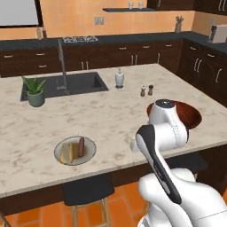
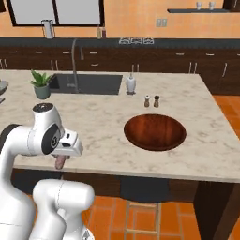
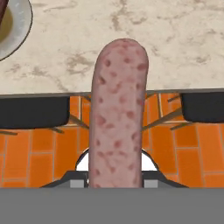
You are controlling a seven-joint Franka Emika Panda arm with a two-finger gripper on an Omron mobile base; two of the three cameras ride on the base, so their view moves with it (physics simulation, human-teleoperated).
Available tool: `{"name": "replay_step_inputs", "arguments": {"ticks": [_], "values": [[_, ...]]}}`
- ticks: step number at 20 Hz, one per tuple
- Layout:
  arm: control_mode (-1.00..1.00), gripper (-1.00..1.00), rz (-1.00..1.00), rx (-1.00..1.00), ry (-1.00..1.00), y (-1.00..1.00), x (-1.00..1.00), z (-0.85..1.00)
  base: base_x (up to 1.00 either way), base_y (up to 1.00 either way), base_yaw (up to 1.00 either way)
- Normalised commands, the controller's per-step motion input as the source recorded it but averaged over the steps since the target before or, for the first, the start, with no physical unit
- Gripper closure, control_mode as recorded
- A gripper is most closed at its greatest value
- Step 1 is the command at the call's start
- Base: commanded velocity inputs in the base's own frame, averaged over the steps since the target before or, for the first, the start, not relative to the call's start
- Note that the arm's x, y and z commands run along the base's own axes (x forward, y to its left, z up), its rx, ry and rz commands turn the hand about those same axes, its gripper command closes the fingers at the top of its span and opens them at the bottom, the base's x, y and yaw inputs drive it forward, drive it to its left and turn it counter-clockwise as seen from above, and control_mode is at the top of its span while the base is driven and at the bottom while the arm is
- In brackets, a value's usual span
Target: Place one bun and one sausage from the bowl on each plate.
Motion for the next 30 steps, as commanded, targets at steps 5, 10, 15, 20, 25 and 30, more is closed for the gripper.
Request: {"name": "replay_step_inputs", "arguments": {"ticks": [5,10,15,20,25,30], "values": [[1.0,1.0,0.0,0.0,0.0,0.0,0.0,0.0,-0.27,1.0,0.07],[1.0,1.0,0.0,0.0,0.0,0.0,0.0,0.0,-0.13,1.0,0.06],[1.0,1.0,0.0,0.0,0.0,0.0,0.0,0.0,0.0,1.0,0.01],[1.0,1.0,0.0,0.0,0.0,0.0,0.0,0.0,0.05,1.0,0.0],[1.0,1.0,0.0,0.0,0.0,0.0,0.0,0.0,0.4,1.0,0.0],[1.0,1.0,0.0,0.0,0.0,0.0,0.0,0.0,0.17,1.0,0.0]]}}
